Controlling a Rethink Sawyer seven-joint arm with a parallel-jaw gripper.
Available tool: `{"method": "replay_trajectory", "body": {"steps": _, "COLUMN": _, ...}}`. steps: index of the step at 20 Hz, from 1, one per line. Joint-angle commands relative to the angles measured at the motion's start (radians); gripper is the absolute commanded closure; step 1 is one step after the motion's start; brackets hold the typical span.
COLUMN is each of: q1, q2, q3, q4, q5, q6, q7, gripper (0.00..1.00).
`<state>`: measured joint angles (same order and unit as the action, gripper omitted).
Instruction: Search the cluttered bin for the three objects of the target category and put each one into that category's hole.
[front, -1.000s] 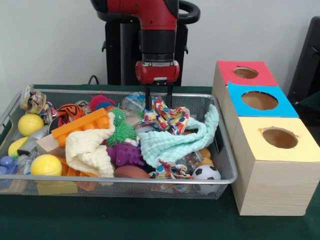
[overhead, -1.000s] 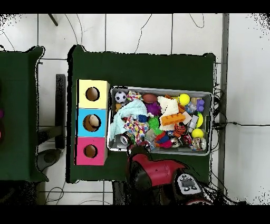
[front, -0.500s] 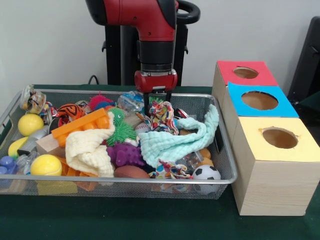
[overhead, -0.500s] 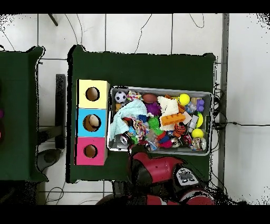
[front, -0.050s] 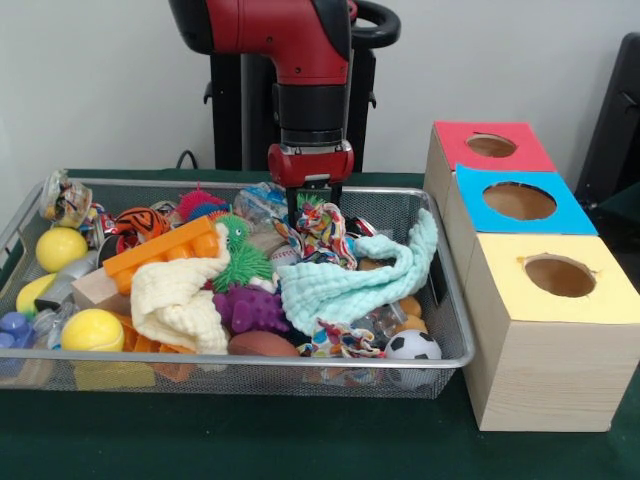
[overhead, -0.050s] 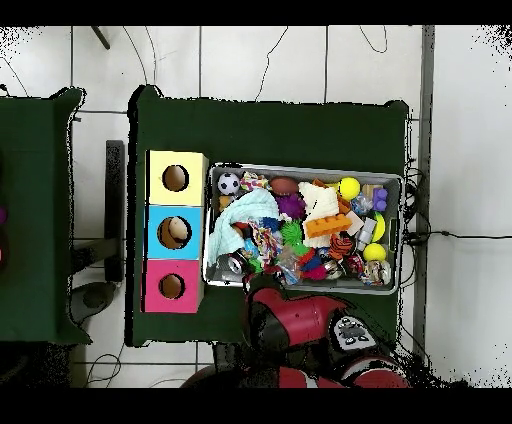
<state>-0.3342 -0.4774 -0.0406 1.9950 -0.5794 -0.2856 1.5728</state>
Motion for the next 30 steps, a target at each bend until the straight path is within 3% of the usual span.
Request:
{"method": "replay_trajectory", "body": {"steps": 1, "q1": -0.007, "q2": 0.072, "q3": 0.024, "q4": -0.101, "q5": -0.045, "q6": 0.043, "q7": 0.082, "gripper": 0.00}}
{"method": "replay_trajectory", "body": {"steps": 15, "q1": -0.005, "q2": 0.067, "q3": 0.044, "q4": -0.107, "q5": -0.058, "q6": 0.059, "q7": 0.076, "gripper": 0.00}}
{"method": "replay_trajectory", "body": {"steps": 16, "q1": -0.005, "q2": 0.067, "q3": 0.045, "q4": -0.107, "q5": -0.060, "q6": 0.056, "q7": 0.076, "gripper": 1.00}}
{"method": "replay_trajectory", "body": {"steps": 27, "q1": 0.001, "q2": 0.076, "q3": 0.034, "q4": -0.098, "q5": -0.070, "q6": 0.004, "q7": 0.095, "gripper": 1.00}}
{"method": "replay_trajectory", "body": {"steps": 30, "q1": -0.018, "q2": 0.049, "q3": 0.056, "q4": -0.073, "q5": -0.066, "q6": -0.046, "q7": 0.125, "gripper": 1.00}}
